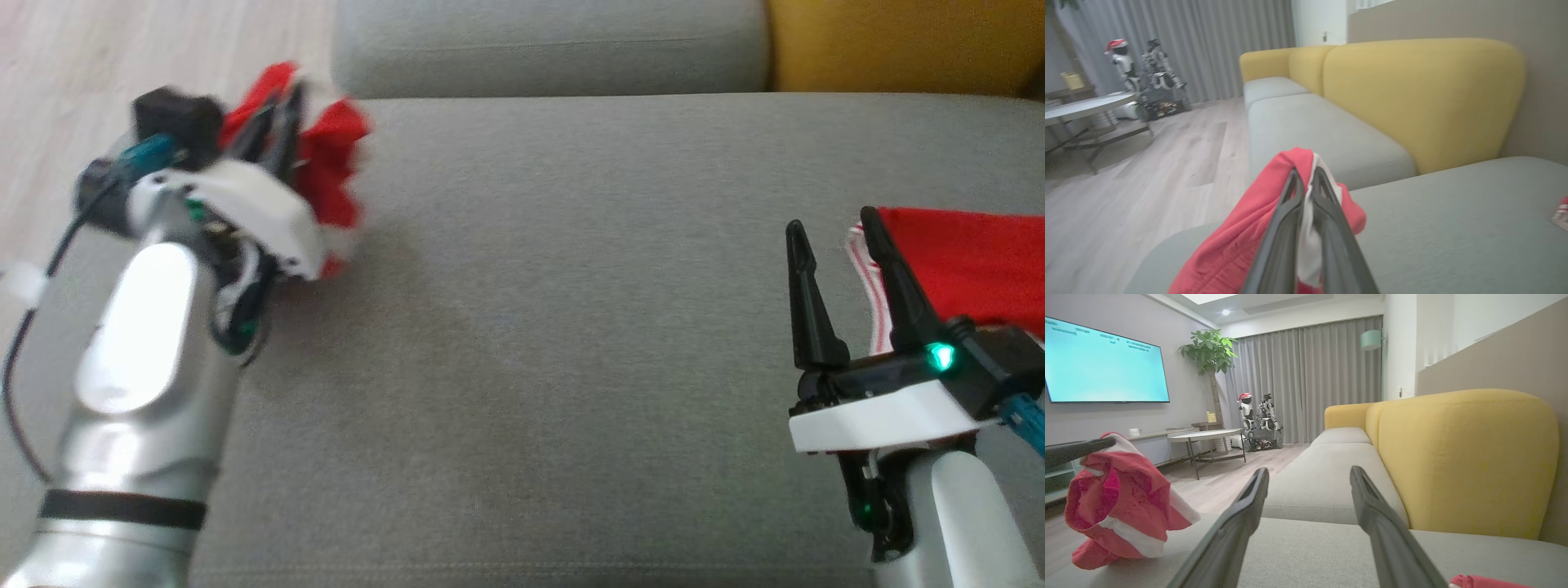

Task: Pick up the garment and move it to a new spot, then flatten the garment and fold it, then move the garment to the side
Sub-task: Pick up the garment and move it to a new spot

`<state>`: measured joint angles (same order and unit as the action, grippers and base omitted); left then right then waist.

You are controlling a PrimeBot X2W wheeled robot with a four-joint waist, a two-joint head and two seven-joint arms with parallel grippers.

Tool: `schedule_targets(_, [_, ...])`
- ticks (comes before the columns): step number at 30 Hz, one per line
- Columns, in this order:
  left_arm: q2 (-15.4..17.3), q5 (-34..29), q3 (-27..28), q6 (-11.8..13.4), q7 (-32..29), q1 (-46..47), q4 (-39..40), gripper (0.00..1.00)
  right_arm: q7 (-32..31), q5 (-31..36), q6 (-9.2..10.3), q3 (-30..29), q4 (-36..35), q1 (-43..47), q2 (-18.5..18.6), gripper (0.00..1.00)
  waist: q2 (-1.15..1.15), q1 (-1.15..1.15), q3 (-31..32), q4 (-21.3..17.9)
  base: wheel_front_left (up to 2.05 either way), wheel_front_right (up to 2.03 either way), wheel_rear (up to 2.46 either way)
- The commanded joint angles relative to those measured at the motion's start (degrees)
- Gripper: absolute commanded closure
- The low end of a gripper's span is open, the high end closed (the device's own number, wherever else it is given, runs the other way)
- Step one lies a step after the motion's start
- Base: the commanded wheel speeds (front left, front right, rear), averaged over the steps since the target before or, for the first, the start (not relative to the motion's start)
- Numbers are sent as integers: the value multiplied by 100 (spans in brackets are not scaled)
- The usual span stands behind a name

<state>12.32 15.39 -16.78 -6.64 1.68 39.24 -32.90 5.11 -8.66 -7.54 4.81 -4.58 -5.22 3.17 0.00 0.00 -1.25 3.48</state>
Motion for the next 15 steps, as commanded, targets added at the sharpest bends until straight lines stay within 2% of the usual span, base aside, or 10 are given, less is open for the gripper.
schedule_targets(1, [91,44,110,-18,-82,300,430,100,67,-71,5,97,-154,-163,-20,0,0,0,70,-182,0,0,0])
schedule_targets(8, [-469,163,-289,-34,-360,632,1168,100,217,-270,5,91,-46,-296,-27,0,0,0,4,-645,0,0,0])
schedule_targets(15, [-745,94,-665,-45,246,1220,1231,100,384,-413,5,76,54,-418,-28,0,0,0,-178,-990,0,0,0])
